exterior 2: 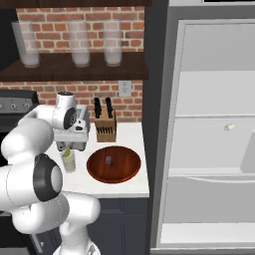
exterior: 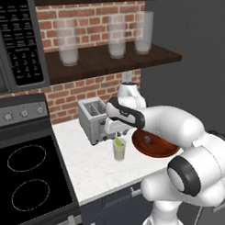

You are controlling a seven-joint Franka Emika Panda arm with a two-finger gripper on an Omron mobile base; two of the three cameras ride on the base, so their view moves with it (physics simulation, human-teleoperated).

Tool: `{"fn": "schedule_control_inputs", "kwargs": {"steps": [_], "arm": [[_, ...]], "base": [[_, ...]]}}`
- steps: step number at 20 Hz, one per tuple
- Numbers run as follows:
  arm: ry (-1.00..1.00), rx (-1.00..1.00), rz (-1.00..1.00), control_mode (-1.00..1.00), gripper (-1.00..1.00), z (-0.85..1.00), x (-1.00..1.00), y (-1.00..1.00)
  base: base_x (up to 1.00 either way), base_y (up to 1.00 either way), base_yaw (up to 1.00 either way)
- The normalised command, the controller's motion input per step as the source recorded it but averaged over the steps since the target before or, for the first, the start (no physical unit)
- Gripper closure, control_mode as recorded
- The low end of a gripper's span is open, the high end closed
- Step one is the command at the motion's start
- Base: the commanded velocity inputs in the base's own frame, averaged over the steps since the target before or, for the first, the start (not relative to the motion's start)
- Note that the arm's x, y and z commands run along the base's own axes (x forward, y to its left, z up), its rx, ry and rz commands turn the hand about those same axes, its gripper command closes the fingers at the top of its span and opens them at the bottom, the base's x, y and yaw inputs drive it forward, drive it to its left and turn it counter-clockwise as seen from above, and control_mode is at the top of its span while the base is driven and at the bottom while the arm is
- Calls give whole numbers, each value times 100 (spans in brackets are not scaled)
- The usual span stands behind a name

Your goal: Grab a lemon wedge from the fridge and one ice cube from the ice bowl, and put them in the glass of lemonade.

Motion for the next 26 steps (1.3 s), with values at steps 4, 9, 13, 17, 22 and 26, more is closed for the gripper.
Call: {"fn": "schedule_control_inputs", "kwargs": {"steps": [4,9,13,17,22,26], "arm": [[0,0,0,-100,100,0,5,0],[0,0,0,-100,100,0,-1,0],[0,0,0,-100,100,0,0,-3],[0,0,-1,-100,100,0,6,-17],[0,0,0,-100,100,0,0,0],[0,0,0,-100,100,0,0,1]], "base": [[0,0,0],[0,0,0],[0,0,0],[0,0,0],[0,0,0],[0,0,0]]}}
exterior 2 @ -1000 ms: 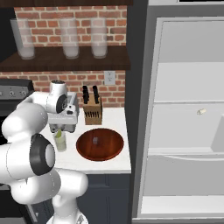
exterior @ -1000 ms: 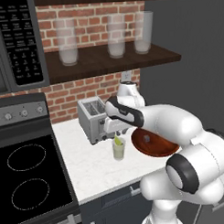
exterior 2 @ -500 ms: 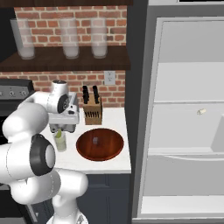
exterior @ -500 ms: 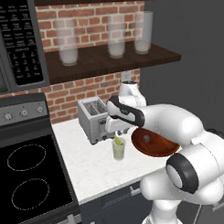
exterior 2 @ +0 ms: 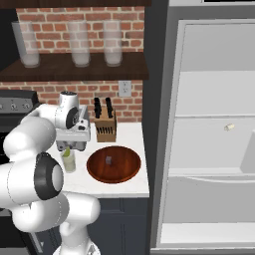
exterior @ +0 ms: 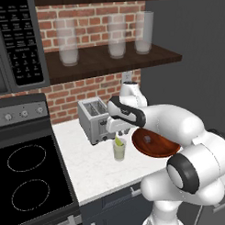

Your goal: Grab a lemon wedge from the fridge and one ice cube from the ice bowl, and put them in the glass of lemonade.

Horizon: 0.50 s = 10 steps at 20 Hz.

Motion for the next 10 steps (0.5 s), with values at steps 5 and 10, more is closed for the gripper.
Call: {"fn": "schedule_control_inputs", "kwargs": {"steps": [5,10], "arm": [[0,0,0,-100,100,0,0,7],[0,0,0,-100,100,0,0,5]], "base": [[0,0,0],[0,0,0]]}}
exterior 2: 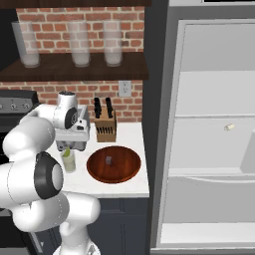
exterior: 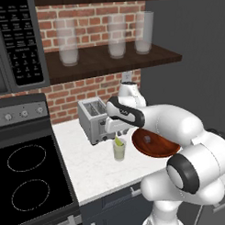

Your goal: Grab a lemon wedge from the fridge and one ice cube from the ice bowl, and put them in the glass of lemonade.

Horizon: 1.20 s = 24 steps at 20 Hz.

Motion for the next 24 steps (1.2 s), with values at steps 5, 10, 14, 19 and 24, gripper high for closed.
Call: {"fn": "schedule_control_inputs", "kwargs": {"steps": [5,10,14,19,24], "arm": [[0,0,0,-100,-100,0,0,0],[0,0,0,-100,-100,0,0,0],[0,0,0,-100,-100,0,0,0],[0,0,0,-100,-100,0,0,0],[0,0,0,-100,-100,0,-5,0]], "base": [[0,0,0],[0,0,0],[0,0,0],[0,0,0],[0,0,0]]}}
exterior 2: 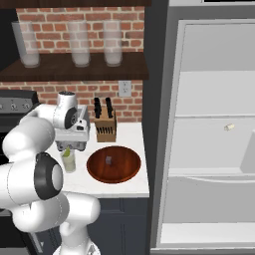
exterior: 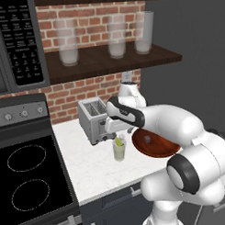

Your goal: Grab a lemon wedge from the fridge and one ice cube from the ice bowl, and put them in the glass of lemonade.

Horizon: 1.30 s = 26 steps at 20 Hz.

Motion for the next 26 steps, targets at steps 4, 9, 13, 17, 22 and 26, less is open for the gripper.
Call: {"fn": "schedule_control_inputs", "kwargs": {"steps": [4,9,13,17,22,26], "arm": [[-5,0,0,-100,-100,0,-24,0],[-10,2,0,-100,-100,0,-24,0],[-11,5,0,-100,-100,0,-24,-4],[-8,5,0,-100,-100,0,-23,-11],[-7,4,0,-100,-100,0,-34,-8],[-8,4,-1,-100,-100,0,-52,-13]], "base": [[0,0,0],[0,0,0],[0,0,0],[0,0,0],[0,0,0],[0,0,0]]}}
